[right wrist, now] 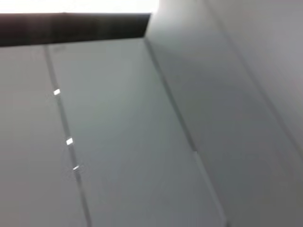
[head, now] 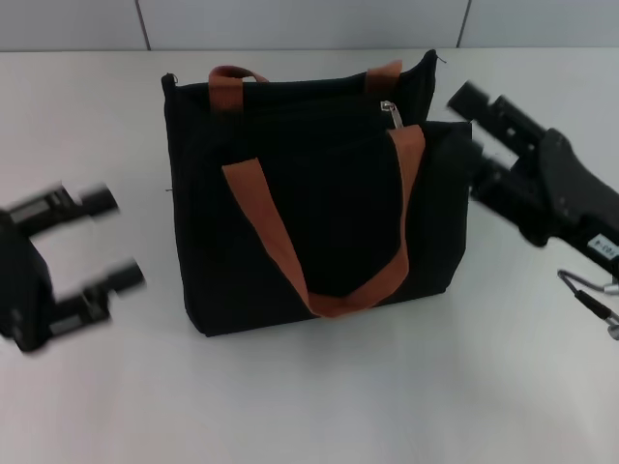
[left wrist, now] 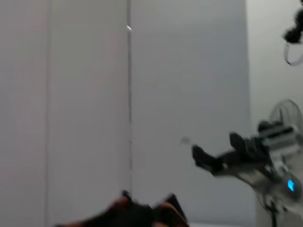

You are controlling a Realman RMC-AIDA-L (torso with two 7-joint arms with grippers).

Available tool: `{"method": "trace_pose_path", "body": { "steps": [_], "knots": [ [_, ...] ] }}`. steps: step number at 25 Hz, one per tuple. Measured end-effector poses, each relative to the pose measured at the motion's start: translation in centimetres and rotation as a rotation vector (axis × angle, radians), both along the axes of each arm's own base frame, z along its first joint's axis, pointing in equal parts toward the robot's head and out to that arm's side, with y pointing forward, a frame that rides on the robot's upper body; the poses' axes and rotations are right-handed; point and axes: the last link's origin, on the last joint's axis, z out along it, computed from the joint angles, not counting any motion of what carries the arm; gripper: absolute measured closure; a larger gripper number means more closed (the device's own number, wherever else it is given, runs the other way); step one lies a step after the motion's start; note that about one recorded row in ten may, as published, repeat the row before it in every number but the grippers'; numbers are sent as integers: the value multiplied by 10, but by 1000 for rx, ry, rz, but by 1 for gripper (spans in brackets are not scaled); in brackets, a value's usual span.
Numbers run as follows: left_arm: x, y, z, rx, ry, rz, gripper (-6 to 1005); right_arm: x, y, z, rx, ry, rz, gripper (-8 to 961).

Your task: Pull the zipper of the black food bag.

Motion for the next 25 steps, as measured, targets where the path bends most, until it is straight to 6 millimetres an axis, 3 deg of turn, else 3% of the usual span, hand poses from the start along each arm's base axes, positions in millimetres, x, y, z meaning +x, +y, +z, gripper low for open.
{"method": "trace_pose_path", "body": {
  "steps": [6, 12, 25],
  "knots": [
    [-3, -15, -25, -120, 80, -35, 295, -2, 0, 0, -74, -145, 147, 235],
    [-5, -17, -36, -193, 122, -37, 295, 0, -7, -17, -153, -328, 288, 235],
    [2, -4, -40, -198, 140, -57, 295, 8, -5, -39, -203, -470, 271, 236]
  ]
}}
